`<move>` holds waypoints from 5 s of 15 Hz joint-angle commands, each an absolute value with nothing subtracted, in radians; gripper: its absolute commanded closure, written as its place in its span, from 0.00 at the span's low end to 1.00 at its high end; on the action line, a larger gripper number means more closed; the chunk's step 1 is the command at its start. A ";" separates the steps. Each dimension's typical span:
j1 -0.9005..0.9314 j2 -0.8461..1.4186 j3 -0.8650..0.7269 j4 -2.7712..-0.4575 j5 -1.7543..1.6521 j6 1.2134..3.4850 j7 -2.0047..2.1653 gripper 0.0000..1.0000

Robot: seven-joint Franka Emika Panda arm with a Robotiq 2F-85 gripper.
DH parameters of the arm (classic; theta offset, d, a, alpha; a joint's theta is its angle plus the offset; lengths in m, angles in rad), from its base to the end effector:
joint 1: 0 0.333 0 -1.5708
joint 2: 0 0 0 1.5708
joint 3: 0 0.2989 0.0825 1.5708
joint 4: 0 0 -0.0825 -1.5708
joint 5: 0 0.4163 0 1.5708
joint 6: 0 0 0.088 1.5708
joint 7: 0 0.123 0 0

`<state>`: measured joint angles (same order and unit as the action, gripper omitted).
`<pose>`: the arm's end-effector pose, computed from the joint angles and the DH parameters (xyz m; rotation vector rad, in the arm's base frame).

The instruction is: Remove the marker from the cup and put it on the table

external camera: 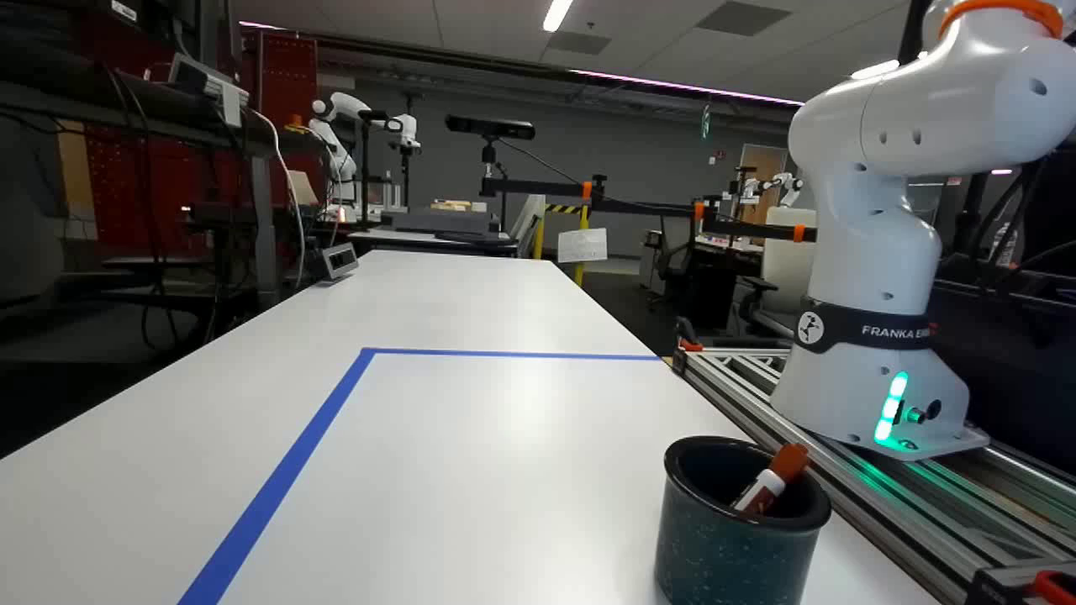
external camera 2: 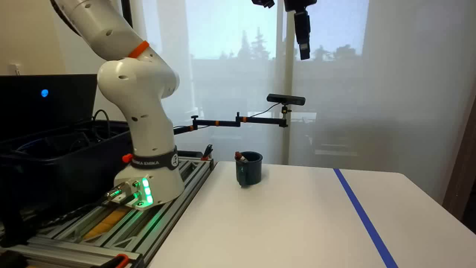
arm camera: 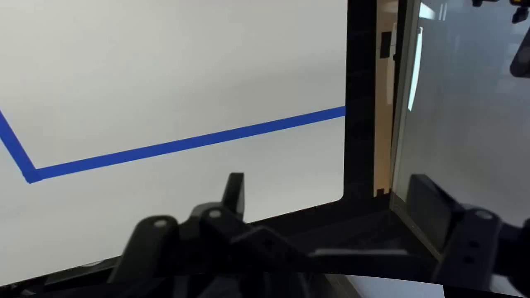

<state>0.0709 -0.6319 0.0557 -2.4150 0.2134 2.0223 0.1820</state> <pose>0.4241 0.0709 0.5179 -2.9162 0.1934 -0.3101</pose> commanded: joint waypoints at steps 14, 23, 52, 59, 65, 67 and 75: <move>0.100 -0.451 0.022 -2.391 0.307 1.980 0.058 0.00; 0.119 -0.287 0.046 -2.321 0.350 1.760 0.031 0.00; 0.175 0.068 0.184 -2.328 0.305 1.784 0.013 0.00; 0.183 0.091 0.191 -2.364 0.265 1.892 0.011 0.00; 0.176 0.103 0.181 -2.326 0.254 1.843 0.043 0.00; 0.176 0.119 0.178 -2.317 0.236 1.839 0.046 0.00; 0.188 0.165 0.187 -2.322 0.213 1.838 0.048 0.00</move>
<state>0.1753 0.1457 0.1794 -2.3324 0.2265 1.8589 0.0282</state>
